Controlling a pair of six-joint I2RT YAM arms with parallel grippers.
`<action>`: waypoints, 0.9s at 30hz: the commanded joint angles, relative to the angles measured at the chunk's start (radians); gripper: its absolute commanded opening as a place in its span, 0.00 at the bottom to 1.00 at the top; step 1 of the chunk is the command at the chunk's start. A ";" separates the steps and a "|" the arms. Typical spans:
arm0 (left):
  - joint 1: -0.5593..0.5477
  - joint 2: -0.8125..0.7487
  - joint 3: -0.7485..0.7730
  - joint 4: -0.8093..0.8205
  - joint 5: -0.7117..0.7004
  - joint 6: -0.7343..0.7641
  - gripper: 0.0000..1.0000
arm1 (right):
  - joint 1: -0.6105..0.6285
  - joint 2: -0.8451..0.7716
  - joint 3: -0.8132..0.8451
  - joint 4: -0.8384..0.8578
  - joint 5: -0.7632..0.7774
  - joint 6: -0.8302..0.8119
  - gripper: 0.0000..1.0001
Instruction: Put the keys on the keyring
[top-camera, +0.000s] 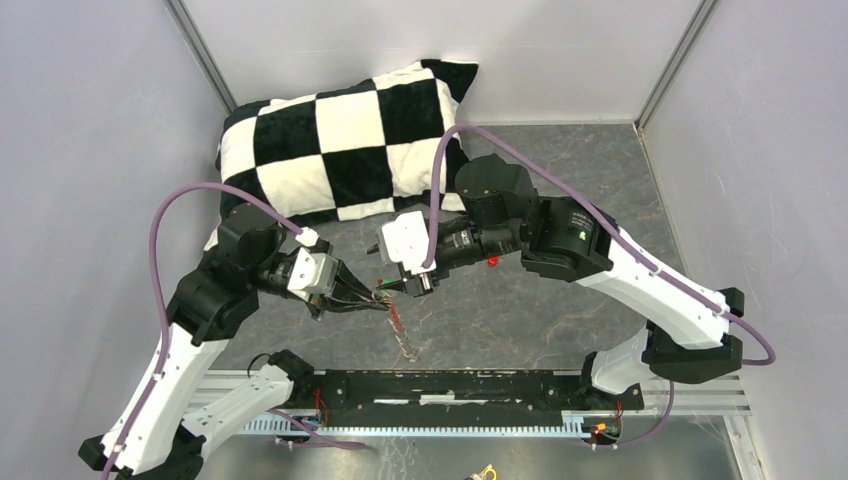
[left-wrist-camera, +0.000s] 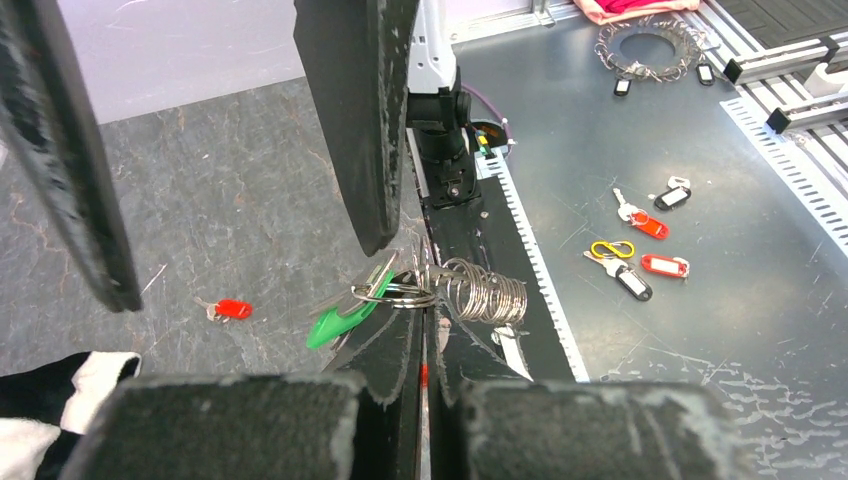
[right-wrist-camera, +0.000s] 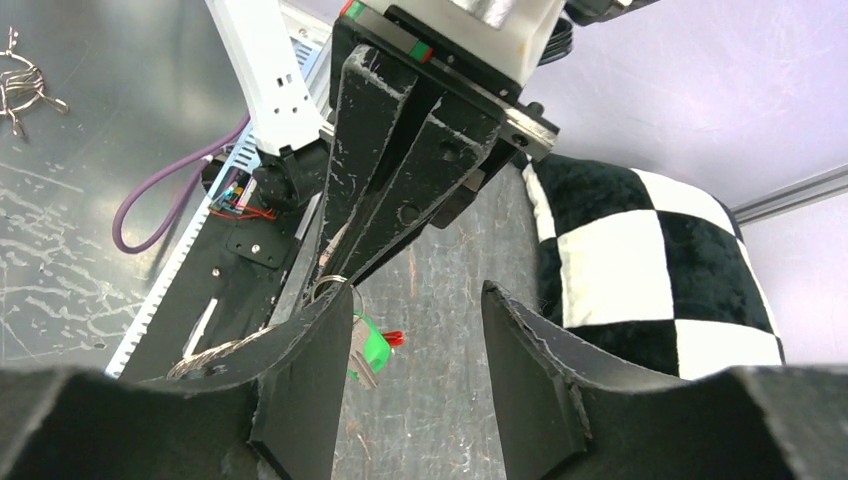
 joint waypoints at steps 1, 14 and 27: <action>-0.002 -0.012 0.002 0.043 0.037 0.008 0.02 | -0.020 -0.039 0.020 0.065 -0.025 0.035 0.58; -0.001 -0.095 -0.102 0.365 -0.088 -0.271 0.02 | -0.049 -0.248 -0.299 0.214 -0.032 0.192 0.49; -0.001 -0.102 -0.111 0.379 -0.123 -0.286 0.02 | -0.007 -0.173 -0.249 0.189 -0.011 0.212 0.37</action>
